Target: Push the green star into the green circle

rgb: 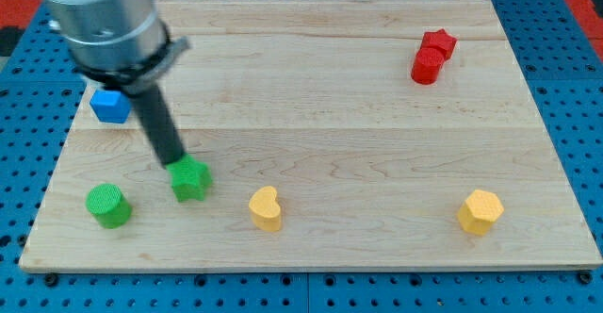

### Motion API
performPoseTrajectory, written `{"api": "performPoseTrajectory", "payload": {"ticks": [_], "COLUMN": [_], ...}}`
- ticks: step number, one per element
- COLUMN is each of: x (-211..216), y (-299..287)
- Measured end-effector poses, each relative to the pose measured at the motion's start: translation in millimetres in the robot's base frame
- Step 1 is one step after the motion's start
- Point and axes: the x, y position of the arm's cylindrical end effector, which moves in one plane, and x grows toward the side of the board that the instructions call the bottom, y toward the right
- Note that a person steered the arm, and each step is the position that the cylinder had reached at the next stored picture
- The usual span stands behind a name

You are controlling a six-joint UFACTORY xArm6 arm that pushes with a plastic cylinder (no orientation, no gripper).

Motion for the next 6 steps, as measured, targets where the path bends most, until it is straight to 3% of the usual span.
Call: {"api": "performPoseTrajectory", "payload": {"ticks": [3,4,5,6], "x": [-5.1,23.2,53.8,52.3], "y": [53.3,53.0,6.5,-22.4]}}
